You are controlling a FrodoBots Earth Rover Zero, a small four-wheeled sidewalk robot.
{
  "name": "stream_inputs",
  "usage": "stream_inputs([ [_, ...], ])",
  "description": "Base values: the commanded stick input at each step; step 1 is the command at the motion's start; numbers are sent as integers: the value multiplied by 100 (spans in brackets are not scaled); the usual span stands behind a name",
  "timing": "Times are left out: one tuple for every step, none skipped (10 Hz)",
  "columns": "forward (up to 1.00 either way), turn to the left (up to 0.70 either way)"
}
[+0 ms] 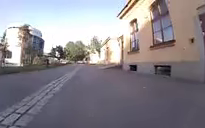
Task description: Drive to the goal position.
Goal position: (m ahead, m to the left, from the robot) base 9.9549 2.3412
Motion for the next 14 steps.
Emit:
stream_inputs([
  [50, 50],
  [50, 50],
  [50, 45],
  [50, 39],
  [50, 32],
  [50, 25],
  [50, 18],
  [50, 12],
  [50, 5],
  [50, 0],
  [50, 0],
  [50, 0],
  [50, 0],
  [50, 0],
])
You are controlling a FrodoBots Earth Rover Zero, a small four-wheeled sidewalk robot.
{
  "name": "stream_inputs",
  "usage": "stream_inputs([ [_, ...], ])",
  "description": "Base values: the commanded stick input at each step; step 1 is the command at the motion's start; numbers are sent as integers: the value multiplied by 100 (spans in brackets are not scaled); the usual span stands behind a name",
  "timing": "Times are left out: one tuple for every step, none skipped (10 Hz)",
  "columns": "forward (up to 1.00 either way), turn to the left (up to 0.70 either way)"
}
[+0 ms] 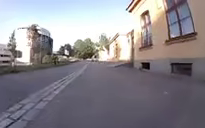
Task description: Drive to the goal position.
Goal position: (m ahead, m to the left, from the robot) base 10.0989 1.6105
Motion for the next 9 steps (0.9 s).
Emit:
stream_inputs([
  [50, 0],
  [50, 0],
  [50, 0],
  [50, 0],
  [50, 0],
  [50, 0],
  [50, 0],
  [50, 0],
  [50, 11],
])
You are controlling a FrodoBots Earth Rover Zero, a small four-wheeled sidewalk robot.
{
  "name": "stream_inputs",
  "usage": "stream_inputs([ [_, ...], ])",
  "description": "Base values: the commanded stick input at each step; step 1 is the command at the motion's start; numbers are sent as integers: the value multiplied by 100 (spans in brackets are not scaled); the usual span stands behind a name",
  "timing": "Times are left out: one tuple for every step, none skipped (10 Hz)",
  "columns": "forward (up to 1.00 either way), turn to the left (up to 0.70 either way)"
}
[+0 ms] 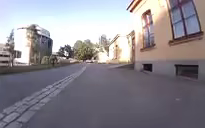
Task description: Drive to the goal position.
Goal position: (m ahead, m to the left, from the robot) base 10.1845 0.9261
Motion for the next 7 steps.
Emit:
stream_inputs([
  [50, 50],
  [50, 50],
  [50, 50],
  [50, 50],
  [50, 50],
  [50, 47],
  [50, 35],
])
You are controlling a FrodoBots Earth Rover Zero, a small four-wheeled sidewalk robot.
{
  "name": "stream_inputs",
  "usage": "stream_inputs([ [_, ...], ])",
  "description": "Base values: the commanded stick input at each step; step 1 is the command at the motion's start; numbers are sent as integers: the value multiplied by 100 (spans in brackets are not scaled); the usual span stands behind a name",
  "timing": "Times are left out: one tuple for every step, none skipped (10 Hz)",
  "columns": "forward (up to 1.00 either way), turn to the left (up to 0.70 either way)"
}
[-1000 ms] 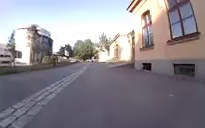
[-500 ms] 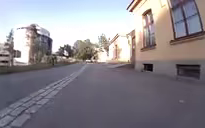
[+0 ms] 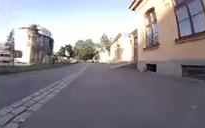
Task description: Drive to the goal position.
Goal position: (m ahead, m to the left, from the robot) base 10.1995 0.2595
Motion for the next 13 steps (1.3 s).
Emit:
stream_inputs([
  [50, 23],
  [50, 11],
  [50, 0],
  [50, 0],
  [50, 0],
  [50, 0],
  [50, 0],
  [50, 0],
  [50, 0],
  [50, 0],
  [50, 0],
  [50, 0],
  [50, 0],
])
